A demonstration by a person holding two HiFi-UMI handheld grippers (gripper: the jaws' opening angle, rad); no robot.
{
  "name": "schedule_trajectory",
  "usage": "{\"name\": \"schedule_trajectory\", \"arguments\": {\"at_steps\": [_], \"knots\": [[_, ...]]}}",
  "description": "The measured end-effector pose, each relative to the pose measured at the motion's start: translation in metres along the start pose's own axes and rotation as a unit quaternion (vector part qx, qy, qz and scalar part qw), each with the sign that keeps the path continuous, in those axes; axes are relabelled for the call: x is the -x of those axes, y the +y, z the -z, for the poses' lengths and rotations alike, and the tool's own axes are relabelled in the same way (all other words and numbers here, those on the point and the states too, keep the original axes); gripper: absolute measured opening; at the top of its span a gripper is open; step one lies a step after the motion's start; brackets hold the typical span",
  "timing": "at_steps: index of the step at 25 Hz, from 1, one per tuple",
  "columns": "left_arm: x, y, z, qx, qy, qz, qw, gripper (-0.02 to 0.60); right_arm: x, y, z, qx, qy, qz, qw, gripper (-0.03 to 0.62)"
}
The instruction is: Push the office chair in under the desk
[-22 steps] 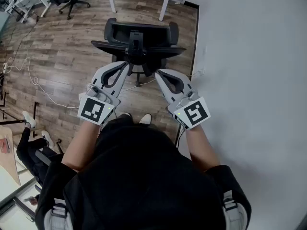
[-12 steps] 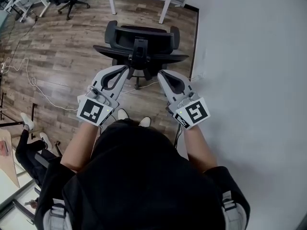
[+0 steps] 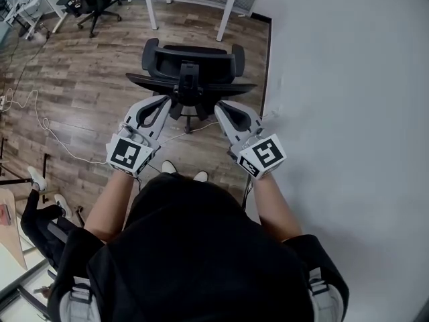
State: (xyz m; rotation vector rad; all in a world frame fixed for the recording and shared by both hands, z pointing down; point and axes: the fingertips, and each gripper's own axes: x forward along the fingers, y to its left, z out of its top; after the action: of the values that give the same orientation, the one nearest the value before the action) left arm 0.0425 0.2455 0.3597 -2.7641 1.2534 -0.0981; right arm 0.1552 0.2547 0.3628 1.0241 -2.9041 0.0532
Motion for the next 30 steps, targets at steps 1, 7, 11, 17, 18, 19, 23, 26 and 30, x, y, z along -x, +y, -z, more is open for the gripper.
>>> {"name": "schedule_trajectory", "arguments": {"at_steps": [1,7,11,17,18,19,23,26,30], "knots": [[0.0,-0.002,-0.002,-0.002,0.001,-0.002,1.0,-0.006,0.002,-0.002,0.0,0.0,0.002,0.0,1.0,0.006],[0.0,-0.01,0.006,-0.024,0.022,-0.017,0.9993,-0.006,0.012,-0.025,0.028,-0.017,0.036,0.003,0.999,0.009],[0.002,0.006,0.022,-0.039,0.048,-0.027,0.9977,0.003,0.005,-0.038,0.048,-0.017,0.066,-0.001,0.998,0.018],[-0.005,0.04,0.056,-0.047,0.086,-0.028,0.9948,0.038,-0.014,-0.052,0.075,-0.012,0.104,-0.014,0.994,0.044],[-0.006,0.045,0.061,-0.049,0.092,-0.026,0.9942,0.042,-0.017,-0.054,0.077,-0.013,0.108,-0.014,0.994,0.049],[-0.007,0.05,0.067,-0.049,0.098,-0.022,0.9937,0.049,-0.021,-0.056,0.08,-0.012,0.114,-0.014,0.993,0.055],[-0.016,0.071,0.087,-0.037,0.122,-0.002,0.9918,0.095,-0.037,-0.065,0.09,0.004,0.155,-0.013,0.988,0.097],[-0.024,0.086,0.105,-0.043,0.151,0.021,0.9874,0.138,-0.046,-0.075,0.104,0.024,0.197,-0.01,0.98,0.128],[-0.035,0.1,0.13,-0.081,0.196,0.062,0.9752,0.183,-0.059,-0.091,0.126,0.062,0.266,-0.015,0.962,0.178]]}}
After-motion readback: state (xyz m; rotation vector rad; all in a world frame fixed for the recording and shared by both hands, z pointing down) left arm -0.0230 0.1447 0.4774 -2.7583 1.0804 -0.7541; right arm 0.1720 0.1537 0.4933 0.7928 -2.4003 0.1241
